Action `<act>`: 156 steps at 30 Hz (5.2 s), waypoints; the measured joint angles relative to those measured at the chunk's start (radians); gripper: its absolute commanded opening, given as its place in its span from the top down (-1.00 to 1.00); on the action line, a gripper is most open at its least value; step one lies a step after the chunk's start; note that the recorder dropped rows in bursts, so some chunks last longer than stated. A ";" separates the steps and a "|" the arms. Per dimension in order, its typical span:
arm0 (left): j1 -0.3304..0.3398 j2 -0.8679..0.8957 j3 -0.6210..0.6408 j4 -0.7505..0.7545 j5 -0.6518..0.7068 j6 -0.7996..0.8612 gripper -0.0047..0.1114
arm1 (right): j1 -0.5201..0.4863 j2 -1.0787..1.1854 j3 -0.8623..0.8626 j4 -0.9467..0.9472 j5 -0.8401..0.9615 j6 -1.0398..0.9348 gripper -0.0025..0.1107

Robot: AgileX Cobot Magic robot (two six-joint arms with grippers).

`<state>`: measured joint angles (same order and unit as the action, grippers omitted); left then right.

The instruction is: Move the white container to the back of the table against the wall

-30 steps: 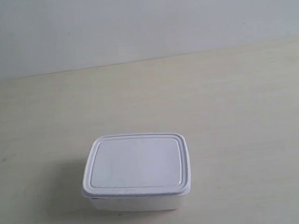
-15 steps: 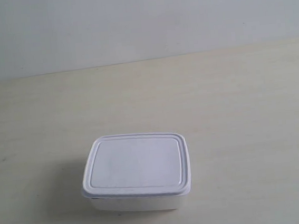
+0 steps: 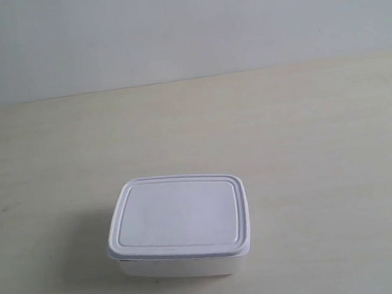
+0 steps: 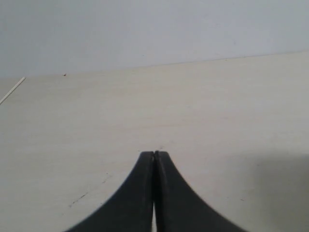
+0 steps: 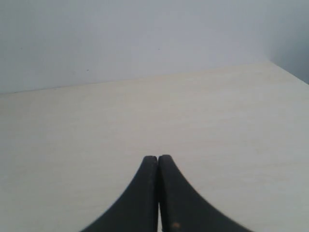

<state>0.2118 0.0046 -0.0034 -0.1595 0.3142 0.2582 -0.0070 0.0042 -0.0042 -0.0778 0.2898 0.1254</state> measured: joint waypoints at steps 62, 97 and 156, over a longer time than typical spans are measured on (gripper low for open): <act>0.000 0.163 -0.242 0.968 -0.841 -1.756 0.92 | 0.000 0.330 -0.308 -1.150 -0.935 1.553 0.96; -0.984 1.026 -0.401 1.886 -0.532 -2.323 0.92 | 0.653 0.968 -0.464 -1.649 -0.798 1.821 0.96; -0.990 1.436 -0.439 1.769 -0.194 -2.337 0.92 | 0.730 1.529 -0.522 -1.665 -0.508 1.936 0.96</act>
<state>-0.7784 1.4410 -0.4428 1.6097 0.1201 -2.0785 0.7233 1.5329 -0.5266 -1.7424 -0.2180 2.0617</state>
